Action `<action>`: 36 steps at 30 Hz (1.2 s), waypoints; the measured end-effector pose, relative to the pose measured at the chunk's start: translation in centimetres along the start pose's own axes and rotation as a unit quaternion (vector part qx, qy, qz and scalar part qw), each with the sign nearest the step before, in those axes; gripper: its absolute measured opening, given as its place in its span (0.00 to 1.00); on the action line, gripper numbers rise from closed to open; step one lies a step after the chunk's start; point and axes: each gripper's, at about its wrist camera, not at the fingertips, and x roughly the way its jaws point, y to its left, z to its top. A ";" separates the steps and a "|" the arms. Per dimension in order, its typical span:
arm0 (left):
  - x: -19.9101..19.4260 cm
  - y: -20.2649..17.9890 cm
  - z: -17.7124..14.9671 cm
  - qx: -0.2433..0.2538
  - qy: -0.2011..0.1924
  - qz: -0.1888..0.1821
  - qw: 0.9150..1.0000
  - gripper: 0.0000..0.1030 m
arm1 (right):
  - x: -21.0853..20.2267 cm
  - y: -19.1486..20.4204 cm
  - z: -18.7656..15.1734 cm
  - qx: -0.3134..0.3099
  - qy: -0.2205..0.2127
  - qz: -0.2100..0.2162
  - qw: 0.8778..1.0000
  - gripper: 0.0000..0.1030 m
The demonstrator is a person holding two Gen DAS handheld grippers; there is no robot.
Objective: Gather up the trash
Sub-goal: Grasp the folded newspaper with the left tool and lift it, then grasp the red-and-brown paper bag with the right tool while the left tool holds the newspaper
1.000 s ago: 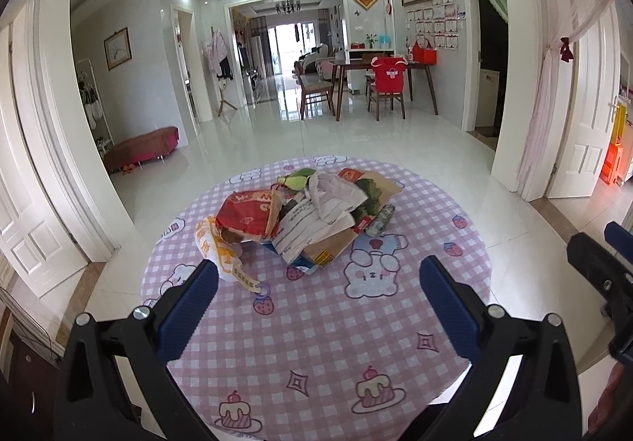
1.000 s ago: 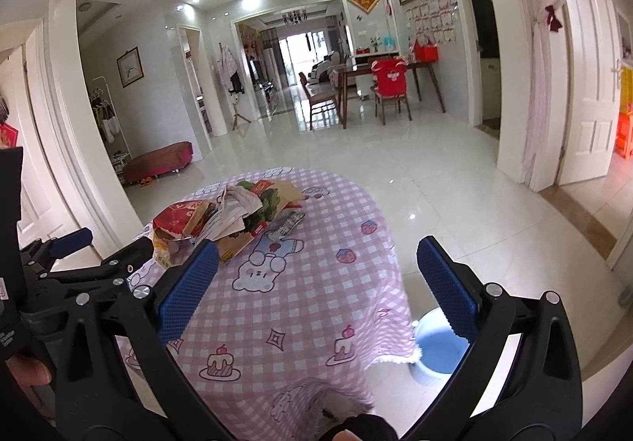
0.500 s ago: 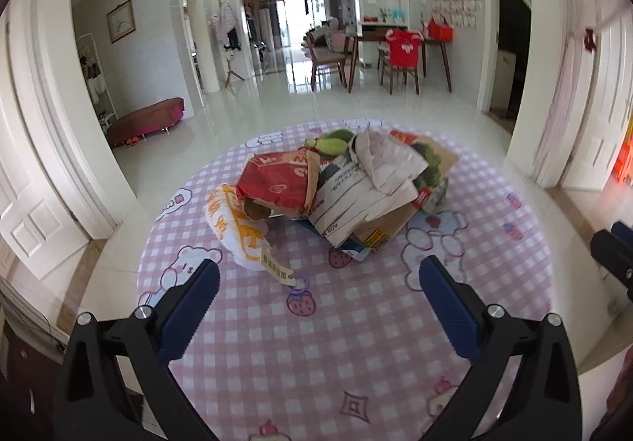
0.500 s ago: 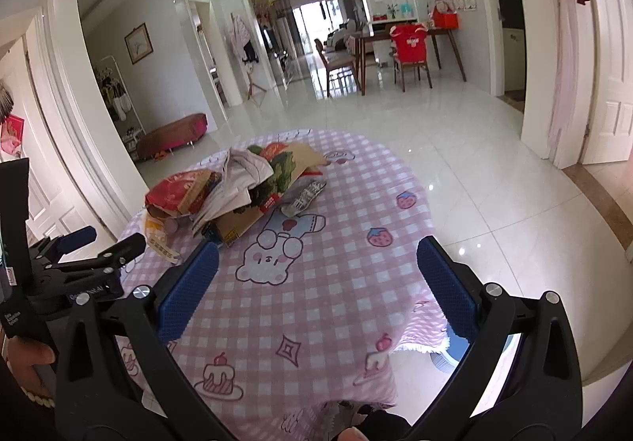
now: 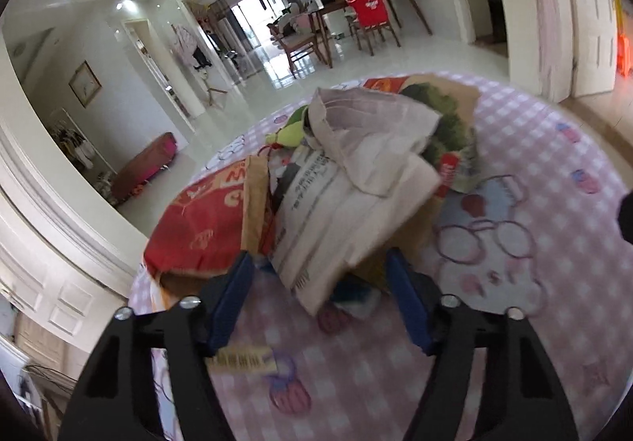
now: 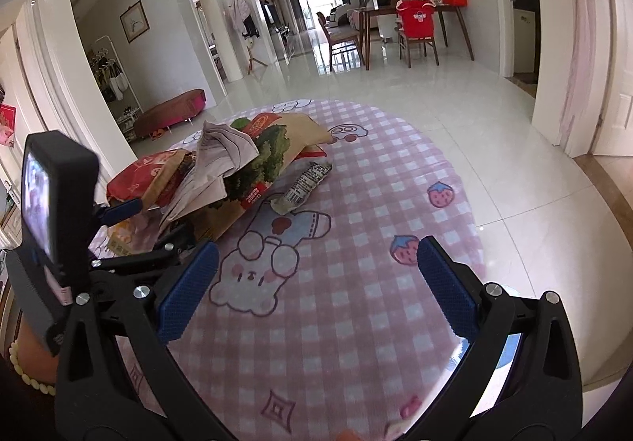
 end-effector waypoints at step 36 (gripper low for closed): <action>-6.6 20.1 -5.4 -0.289 -0.128 -0.106 0.943 0.03 | 12.3 16.4 3.9 -0.047 0.084 0.133 0.986 0.85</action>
